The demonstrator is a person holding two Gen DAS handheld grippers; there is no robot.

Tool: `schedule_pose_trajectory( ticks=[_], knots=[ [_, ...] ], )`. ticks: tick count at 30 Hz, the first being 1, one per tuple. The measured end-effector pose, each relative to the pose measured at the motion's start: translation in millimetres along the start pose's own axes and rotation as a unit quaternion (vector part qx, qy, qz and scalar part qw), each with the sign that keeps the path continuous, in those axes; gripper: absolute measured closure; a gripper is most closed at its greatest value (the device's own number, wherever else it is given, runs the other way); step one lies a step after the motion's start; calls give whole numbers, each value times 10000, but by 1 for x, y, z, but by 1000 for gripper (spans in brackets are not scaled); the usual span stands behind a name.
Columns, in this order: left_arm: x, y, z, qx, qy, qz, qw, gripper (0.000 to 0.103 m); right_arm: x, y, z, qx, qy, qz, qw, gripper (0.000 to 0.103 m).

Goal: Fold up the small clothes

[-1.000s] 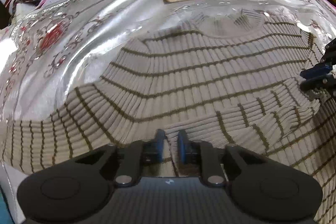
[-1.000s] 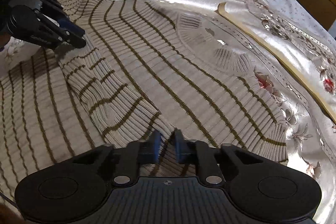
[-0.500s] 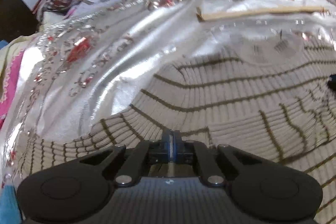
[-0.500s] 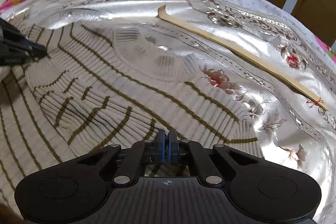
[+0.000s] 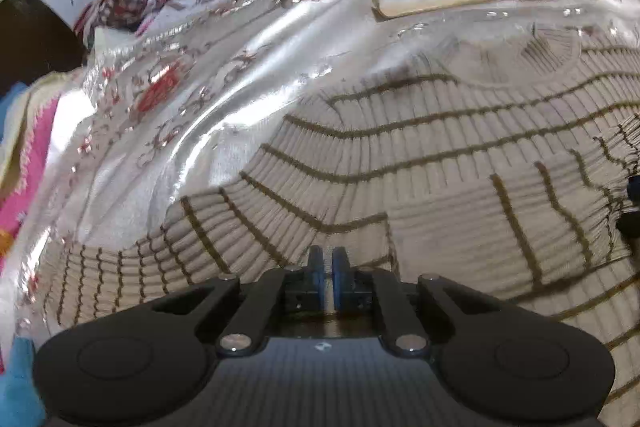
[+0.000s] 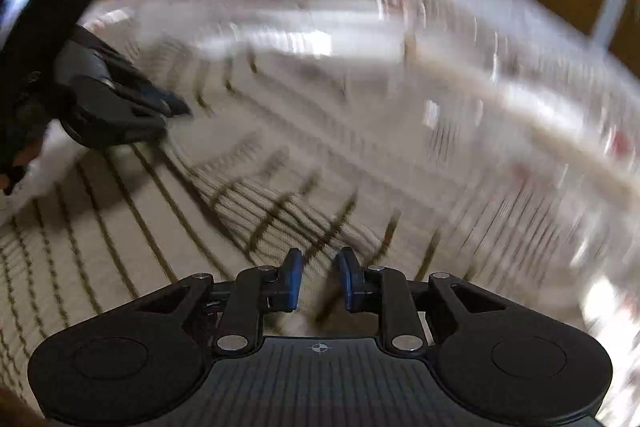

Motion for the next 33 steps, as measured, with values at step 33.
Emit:
schedule_pose_trajectory(
  ticks=[33],
  knots=[
    [-86,146,220,-2646,-217,-298,9636,86,94,-274,362,-1347,-1312,-499,9809,49]
  ],
)
Point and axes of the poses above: each gripper's, at about its wrist camera, not at the fingertips, and x roughly the way its jaws point, z to its left, y to its underside, the point moved 2 cm from there along x, roughly the way its jaws point, and after that the axes turned 9 degrees about y, right-handed, at the moved point
